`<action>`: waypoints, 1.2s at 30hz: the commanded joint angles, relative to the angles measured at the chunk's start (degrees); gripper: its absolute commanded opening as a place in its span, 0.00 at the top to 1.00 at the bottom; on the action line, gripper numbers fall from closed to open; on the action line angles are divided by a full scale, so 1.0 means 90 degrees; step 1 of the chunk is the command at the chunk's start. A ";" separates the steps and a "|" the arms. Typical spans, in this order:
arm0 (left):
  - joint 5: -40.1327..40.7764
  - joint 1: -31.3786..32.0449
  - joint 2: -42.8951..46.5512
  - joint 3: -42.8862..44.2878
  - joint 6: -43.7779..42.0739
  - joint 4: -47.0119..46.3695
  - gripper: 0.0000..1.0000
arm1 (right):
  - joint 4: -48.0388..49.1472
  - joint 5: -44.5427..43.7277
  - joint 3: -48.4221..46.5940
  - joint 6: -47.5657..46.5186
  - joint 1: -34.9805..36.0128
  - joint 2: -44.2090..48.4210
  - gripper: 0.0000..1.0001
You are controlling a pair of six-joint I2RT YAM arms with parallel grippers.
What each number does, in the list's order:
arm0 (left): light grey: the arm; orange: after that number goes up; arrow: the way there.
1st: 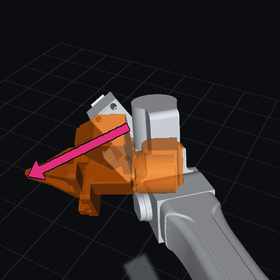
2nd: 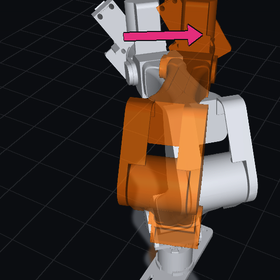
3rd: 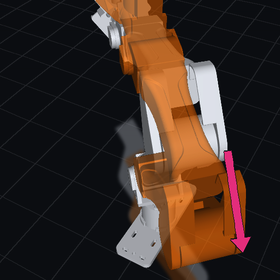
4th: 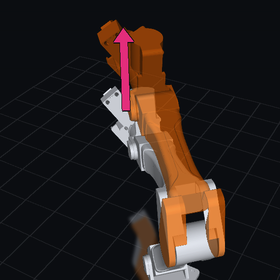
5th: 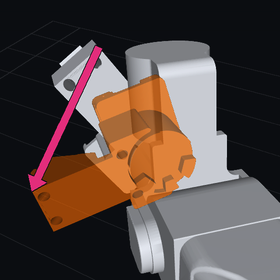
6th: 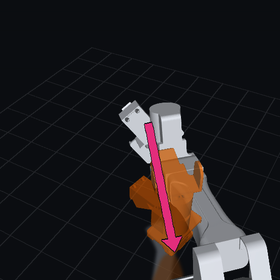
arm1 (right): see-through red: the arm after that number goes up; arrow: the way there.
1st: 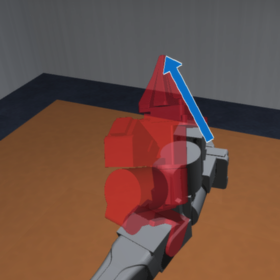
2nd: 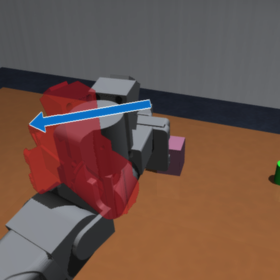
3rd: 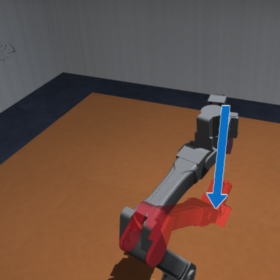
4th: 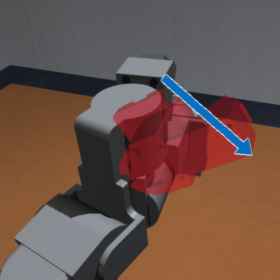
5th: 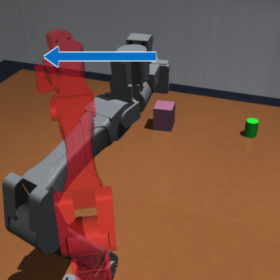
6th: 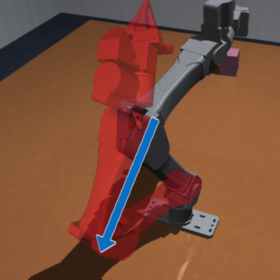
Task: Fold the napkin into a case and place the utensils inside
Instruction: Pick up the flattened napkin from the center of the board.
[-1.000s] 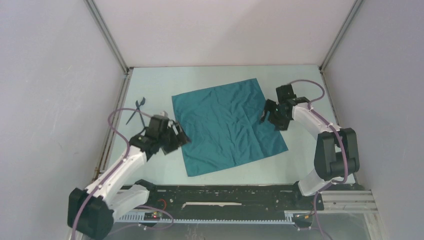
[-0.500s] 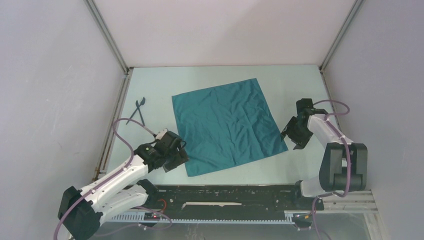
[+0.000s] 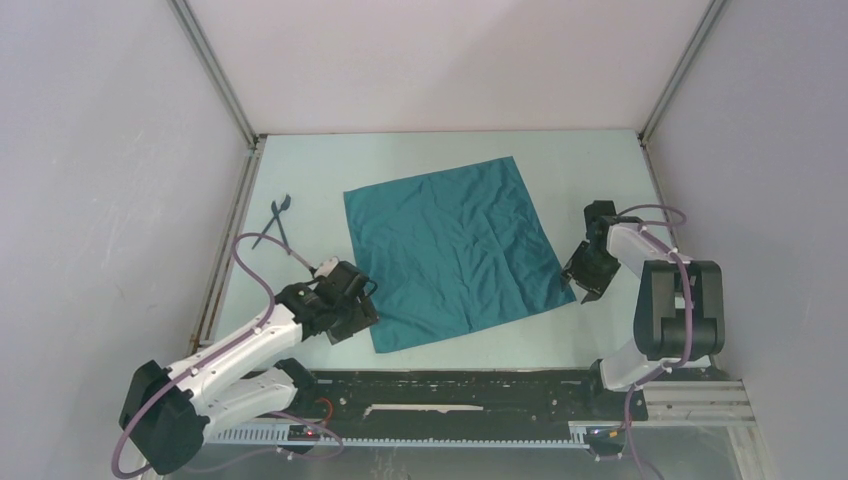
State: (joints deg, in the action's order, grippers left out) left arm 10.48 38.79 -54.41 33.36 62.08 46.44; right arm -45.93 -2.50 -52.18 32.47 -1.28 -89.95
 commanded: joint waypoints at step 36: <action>-0.1039 0.0076 -0.0128 -0.0385 0.1746 -0.0074 0.19 | 0.0792 0.0027 0.0561 0.0677 0.0313 0.0061 1.00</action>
State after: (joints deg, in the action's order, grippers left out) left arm 4.54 38.89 -55.13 30.17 68.90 43.62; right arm -40.93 -0.47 -49.45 35.05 -0.27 -90.48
